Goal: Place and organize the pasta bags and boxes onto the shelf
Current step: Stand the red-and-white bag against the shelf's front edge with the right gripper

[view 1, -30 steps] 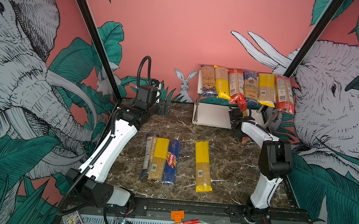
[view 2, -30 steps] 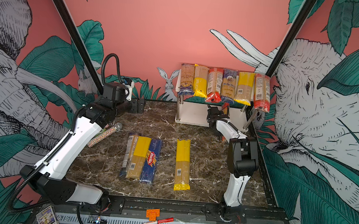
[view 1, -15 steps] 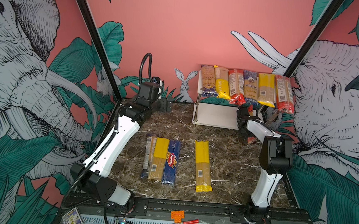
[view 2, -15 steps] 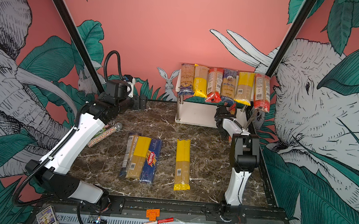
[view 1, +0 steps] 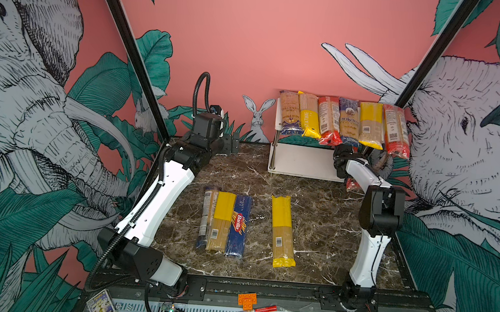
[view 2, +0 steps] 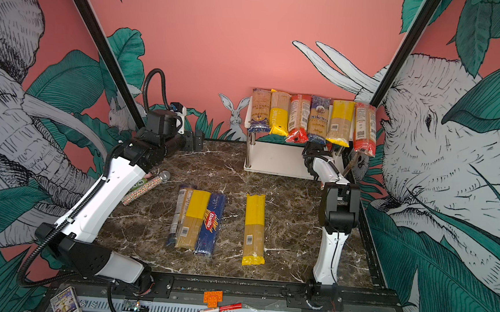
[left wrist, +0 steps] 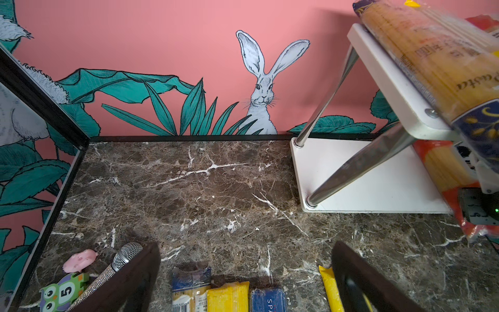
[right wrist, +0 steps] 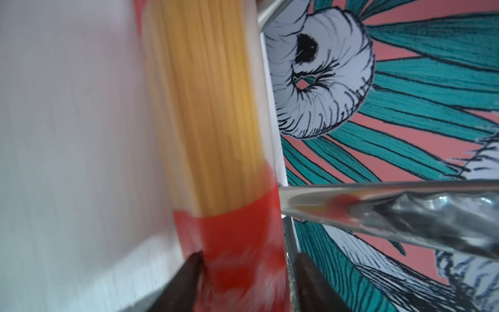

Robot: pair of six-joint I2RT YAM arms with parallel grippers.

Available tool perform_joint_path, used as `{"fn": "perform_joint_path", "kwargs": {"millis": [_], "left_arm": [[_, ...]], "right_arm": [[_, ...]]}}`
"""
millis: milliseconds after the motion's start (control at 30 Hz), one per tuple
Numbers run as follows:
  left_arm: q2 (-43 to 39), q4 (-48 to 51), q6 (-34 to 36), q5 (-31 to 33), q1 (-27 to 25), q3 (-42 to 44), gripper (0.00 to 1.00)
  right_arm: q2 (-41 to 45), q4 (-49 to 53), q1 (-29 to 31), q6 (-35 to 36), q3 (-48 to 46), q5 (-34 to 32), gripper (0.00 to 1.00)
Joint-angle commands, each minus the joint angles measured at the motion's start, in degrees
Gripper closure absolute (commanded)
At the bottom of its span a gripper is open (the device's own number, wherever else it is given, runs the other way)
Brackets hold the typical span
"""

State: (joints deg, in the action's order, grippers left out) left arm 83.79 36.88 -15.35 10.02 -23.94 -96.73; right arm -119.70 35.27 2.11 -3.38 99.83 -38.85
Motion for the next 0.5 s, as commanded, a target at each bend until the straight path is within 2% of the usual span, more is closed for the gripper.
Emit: {"fn": "perform_joint_path", "kwargs": {"millis": [0,67,467], "left_arm": [[0.4,0.1,-0.8,0.6,0.4,-2.0,0.01],[0.7,0.3,-0.9,0.4,0.3,-2.3,0.01],[1.0,0.1,-0.9,-1.2,0.3,-2.2,0.01]], "right_arm": [[-1.2,-0.7,-0.6,0.3,2.6,-1.9,0.25],[-1.2,-0.5,-0.6,0.0,2.4,-1.7,0.21],[5.1,-0.2,-0.5,-2.1,-4.5,1.3,0.19]]}}
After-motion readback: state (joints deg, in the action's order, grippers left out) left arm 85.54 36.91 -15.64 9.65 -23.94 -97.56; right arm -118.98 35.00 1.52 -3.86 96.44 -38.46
